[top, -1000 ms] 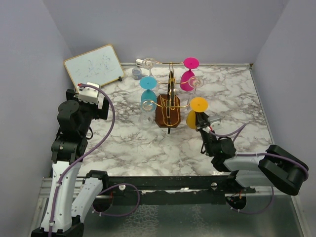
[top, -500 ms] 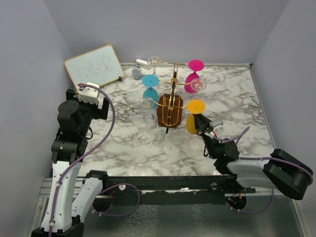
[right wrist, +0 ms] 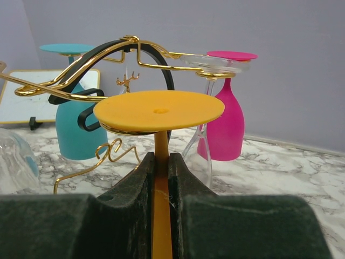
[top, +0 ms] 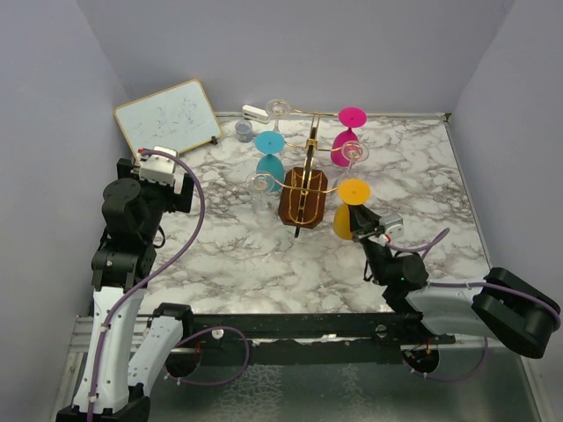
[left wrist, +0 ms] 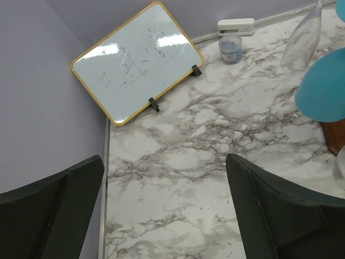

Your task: Place the wine glass upside down on the wine glass rack

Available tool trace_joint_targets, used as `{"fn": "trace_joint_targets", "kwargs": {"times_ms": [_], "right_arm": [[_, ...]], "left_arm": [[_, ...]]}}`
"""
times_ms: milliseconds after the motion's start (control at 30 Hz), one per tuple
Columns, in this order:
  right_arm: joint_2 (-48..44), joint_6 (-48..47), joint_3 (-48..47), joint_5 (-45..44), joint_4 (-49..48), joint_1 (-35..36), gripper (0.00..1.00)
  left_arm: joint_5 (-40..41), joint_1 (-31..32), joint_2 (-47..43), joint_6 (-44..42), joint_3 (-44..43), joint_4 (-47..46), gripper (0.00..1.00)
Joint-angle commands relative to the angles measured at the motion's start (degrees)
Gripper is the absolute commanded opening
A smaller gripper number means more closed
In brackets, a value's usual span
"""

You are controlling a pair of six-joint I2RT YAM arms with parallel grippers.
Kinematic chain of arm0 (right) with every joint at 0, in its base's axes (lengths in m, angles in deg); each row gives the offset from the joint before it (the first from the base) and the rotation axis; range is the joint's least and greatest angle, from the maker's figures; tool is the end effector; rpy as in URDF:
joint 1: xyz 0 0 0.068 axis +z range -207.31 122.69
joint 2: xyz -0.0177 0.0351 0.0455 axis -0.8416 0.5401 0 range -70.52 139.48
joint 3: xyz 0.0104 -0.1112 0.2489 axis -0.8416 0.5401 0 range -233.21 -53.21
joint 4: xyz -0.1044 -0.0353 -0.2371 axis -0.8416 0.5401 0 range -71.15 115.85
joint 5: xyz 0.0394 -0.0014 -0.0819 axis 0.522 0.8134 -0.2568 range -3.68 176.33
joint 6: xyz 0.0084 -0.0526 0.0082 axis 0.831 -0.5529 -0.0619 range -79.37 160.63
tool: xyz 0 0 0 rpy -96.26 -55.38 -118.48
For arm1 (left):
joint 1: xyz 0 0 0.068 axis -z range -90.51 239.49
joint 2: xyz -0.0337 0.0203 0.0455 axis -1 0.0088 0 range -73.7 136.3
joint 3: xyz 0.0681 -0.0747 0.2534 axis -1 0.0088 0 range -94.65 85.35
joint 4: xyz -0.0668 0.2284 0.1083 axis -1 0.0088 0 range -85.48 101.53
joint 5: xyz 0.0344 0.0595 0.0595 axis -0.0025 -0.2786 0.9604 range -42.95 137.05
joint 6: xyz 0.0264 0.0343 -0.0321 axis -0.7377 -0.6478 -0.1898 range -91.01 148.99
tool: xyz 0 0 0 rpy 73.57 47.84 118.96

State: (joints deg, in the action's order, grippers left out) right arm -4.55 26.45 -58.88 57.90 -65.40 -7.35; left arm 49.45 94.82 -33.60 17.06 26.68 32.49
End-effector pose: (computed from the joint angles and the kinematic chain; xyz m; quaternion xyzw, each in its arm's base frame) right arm 0.1303 0.1286 0.2143 -0.1061 0.5570 0.1223 0.8146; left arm 0.1388 -0.0114 0.4007 0.1010 0.7559 0.0532 0.6447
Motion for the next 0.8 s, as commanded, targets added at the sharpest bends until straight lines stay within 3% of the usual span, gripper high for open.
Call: {"fn": "trace_joint_targets", "kwargs": {"times_ms": [0,133,500,767], "right_arm": [[-0.41,-0.59,2.97,2.24,-9.0,0.17,0.01],[-2.47,-0.26,3.56,7.0,-7.19,0.15,0.01],[-4.67,-0.06,4.17,9.64,-4.86,0.21,0.01],[-1.66,1.26,1.96,14.0,-3.08,0.15,0.01]], "left_arm": [[-0.84,-0.4,0.02,0.16,-0.01,-1.03,0.99],[-0.79,-0.4,0.1,0.14,0.08,-1.0,0.99],[-0.92,-0.58,0.09,0.08,0.27,-1.12,0.99],[-0.97,-0.67,-0.03,0.12,0.56,-1.14,0.99]]}}
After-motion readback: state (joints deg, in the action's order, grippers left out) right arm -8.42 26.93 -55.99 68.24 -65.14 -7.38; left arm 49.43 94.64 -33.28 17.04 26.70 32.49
